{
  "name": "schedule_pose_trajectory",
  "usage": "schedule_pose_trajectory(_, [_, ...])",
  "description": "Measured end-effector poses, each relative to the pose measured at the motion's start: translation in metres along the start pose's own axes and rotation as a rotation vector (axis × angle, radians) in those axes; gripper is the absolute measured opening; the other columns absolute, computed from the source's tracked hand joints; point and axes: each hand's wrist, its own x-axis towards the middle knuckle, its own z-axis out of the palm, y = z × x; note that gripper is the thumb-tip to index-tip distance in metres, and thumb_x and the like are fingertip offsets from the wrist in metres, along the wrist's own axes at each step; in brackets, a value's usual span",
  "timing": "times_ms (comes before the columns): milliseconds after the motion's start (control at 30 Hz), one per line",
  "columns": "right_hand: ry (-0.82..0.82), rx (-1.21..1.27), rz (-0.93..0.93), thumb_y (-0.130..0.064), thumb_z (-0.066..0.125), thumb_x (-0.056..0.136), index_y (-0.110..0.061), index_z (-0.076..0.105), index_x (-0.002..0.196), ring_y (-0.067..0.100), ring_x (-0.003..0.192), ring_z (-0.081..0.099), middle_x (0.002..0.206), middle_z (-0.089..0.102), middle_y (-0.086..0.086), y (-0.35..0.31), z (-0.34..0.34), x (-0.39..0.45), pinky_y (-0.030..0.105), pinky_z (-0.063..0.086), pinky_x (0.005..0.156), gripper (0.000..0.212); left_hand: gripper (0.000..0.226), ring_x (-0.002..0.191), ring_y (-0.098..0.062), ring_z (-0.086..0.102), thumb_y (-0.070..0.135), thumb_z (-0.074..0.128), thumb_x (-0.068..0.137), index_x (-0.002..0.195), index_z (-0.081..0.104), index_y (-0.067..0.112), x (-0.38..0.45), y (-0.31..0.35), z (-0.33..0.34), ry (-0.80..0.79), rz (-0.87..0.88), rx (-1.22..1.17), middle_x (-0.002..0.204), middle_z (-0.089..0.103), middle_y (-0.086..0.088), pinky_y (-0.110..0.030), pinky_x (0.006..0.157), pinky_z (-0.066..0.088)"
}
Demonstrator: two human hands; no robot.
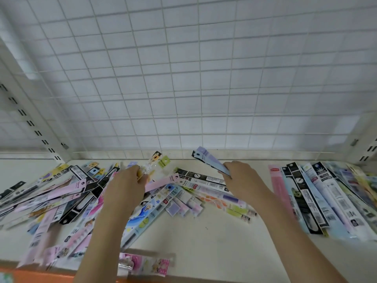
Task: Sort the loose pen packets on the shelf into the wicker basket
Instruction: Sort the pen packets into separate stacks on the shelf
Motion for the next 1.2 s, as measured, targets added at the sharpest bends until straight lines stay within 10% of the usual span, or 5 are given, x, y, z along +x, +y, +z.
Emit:
schedule_pose_trajectory(400, [-0.198, -0.058, -0.023, -0.038, 0.049, 0.093, -0.018, 0.043, 0.085, 0.021, 0.073, 0.046, 0.088, 0.039, 0.001, -0.008, 0.015, 0.022, 0.03, 0.035, 0.06, 0.023, 0.021, 0.08, -0.03, 0.058, 0.023, 0.039, 0.098, 0.091, 0.045, 0.004, -0.012, -0.006, -0.01, 0.022, -0.016, -0.226, 0.081, 0.062, -0.01, -0.04, 0.072, 0.047])
schedule_pose_trajectory(833, [0.041, -0.014, -0.046, -0.016, 0.046, 0.092, -0.008, 0.045, 0.107, 0.021, 0.066, 0.044, 0.073, 0.045, 0.0, 0.0, 0.008, 0.014, 0.029, 0.03, 0.05, 0.017, 0.04, 0.063, -0.028, 0.05, 0.04, 0.053, 0.089, 0.081, 0.046, 0.001, -0.025, -0.005, -0.002, 0.134, -0.058, -0.345, 0.064, 0.053, -0.012, -0.033, 0.055, 0.035])
schedule_pose_trajectory(1200, [-0.041, -0.253, -0.079, -0.061, 0.048, 0.086, -0.017, 0.052, 0.101, 0.024, 0.086, 0.057, 0.091, 0.063, 0.001, -0.016, 0.022, 0.013, 0.031, 0.038, 0.068, 0.047, 0.04, 0.055, -0.023, 0.042, 0.032, 0.057, 0.089, 0.061, 0.034, 0.014, -0.032, -0.016, 0.001, 0.148, -0.077, -0.211, 0.052, 0.044, -0.003, -0.029, 0.049, 0.028])
